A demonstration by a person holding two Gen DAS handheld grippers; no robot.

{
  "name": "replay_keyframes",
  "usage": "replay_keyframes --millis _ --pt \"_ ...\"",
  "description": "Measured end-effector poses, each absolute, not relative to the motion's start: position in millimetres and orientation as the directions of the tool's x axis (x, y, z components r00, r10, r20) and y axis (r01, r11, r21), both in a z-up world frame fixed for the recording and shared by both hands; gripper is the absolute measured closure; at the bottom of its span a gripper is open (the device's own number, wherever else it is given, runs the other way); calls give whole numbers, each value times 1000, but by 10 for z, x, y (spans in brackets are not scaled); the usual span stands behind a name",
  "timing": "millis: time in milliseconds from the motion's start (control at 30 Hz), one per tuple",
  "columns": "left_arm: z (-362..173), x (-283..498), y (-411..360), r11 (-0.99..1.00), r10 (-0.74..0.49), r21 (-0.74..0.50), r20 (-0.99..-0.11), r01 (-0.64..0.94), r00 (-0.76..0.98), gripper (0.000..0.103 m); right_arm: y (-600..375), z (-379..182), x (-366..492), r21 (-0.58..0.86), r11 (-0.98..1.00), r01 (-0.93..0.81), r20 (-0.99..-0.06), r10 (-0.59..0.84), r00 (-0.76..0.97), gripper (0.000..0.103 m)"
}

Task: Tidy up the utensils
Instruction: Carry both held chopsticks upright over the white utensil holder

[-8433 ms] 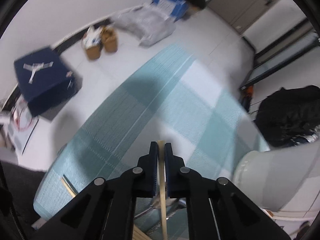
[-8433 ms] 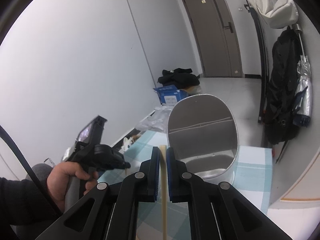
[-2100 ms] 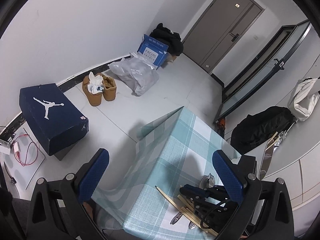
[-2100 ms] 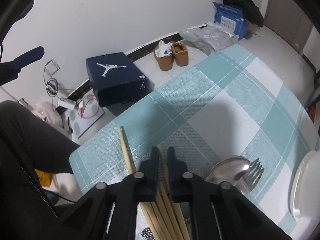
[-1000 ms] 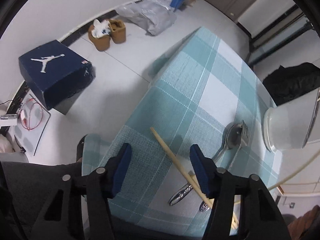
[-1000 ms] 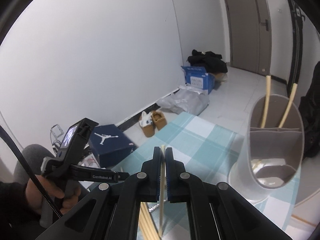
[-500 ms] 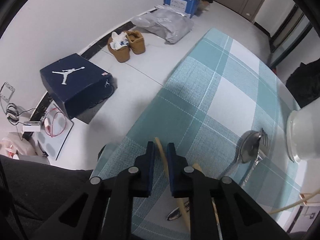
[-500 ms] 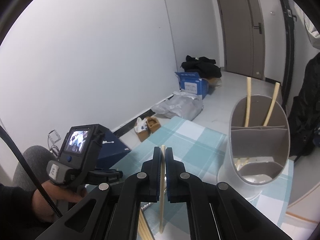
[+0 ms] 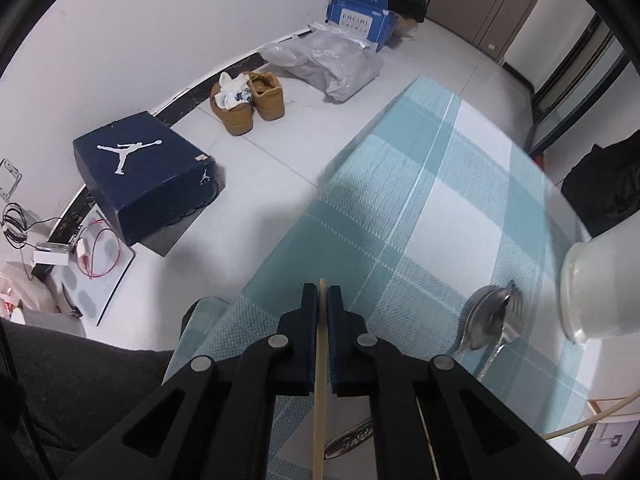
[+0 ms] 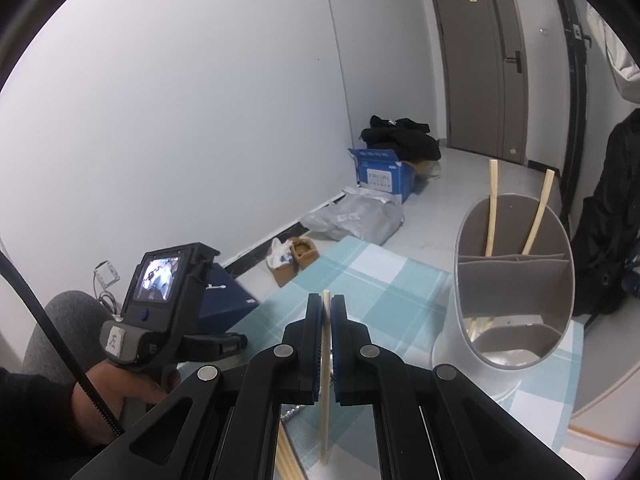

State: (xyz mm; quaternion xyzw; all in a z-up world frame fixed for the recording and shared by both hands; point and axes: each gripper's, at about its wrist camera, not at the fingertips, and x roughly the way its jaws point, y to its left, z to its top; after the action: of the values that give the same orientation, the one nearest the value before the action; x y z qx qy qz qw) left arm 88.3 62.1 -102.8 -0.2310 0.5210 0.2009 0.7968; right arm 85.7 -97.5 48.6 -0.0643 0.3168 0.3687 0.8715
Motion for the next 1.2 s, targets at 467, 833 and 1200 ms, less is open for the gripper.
replay_keyframes --millis 467,833,1200 --pt "-317 713 542 820 -27 -410 -724 -399 689 102 -1163 573 847 172 750 -639 -573 604 555 100" --pt "114 627 208 906 -76 -367 -629 -209 773 102 -1281 605 736 164 778 -606 -570 576 586 100" --pt "488 603 -84 938 -127 -336 -556 -82 822 102 -1575 729 702 206 814 -542 -538 557 633 100"
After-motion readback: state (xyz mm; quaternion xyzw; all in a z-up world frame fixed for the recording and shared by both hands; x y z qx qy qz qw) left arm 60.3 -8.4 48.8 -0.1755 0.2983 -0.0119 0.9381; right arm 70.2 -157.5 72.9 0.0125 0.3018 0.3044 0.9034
